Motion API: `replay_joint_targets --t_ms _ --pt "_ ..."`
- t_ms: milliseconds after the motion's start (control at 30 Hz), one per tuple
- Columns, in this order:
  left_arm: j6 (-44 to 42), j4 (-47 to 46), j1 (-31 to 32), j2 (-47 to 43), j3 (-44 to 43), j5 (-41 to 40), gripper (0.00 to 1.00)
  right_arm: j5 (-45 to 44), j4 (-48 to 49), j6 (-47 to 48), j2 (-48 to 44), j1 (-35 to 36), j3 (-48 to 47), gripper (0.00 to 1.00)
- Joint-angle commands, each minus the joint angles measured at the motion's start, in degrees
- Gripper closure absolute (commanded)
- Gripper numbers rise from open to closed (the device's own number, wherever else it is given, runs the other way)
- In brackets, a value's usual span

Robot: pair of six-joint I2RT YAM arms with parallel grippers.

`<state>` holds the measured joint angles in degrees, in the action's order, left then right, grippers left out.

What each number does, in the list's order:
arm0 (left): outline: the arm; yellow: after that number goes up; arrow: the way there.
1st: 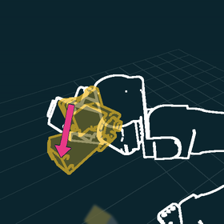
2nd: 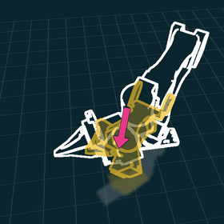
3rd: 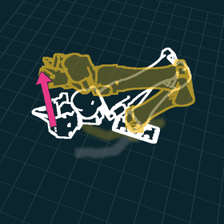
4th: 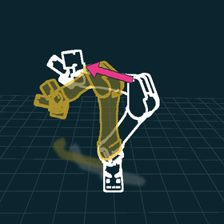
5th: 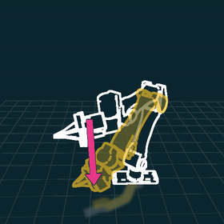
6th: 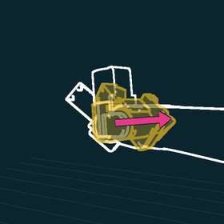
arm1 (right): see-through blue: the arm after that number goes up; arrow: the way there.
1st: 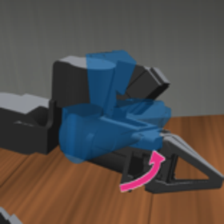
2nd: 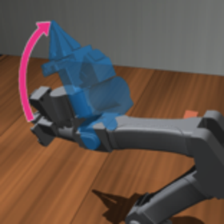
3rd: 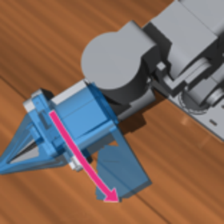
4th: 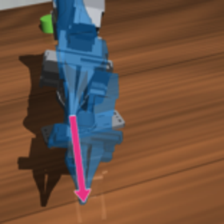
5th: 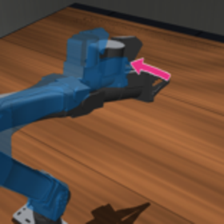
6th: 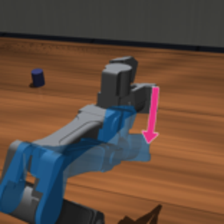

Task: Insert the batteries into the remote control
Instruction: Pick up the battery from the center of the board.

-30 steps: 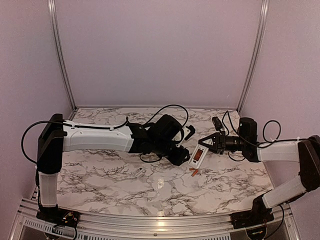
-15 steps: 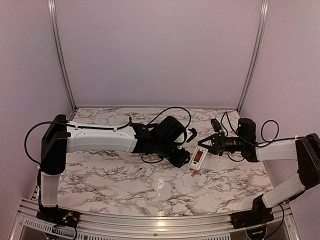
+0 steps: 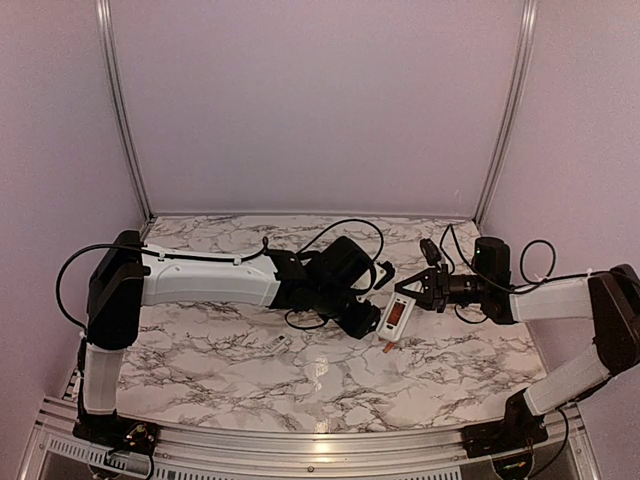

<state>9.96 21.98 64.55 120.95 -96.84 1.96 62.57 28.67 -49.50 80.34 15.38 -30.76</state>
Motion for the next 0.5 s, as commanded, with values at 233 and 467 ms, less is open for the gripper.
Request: replay_joint_targets --t_ms 233,467 --pt "0.39 -3.00 1.89 2.24 -3.71 5.60 0.48 -2.98 4.03 -0.44 1.47 0.82 -1.76 0.85" --pt "0.66 -3.36 1.89 2.52 -3.83 6.12 0.45 -3.06 4.20 -0.61 1.90 0.81 -1.66 0.83"
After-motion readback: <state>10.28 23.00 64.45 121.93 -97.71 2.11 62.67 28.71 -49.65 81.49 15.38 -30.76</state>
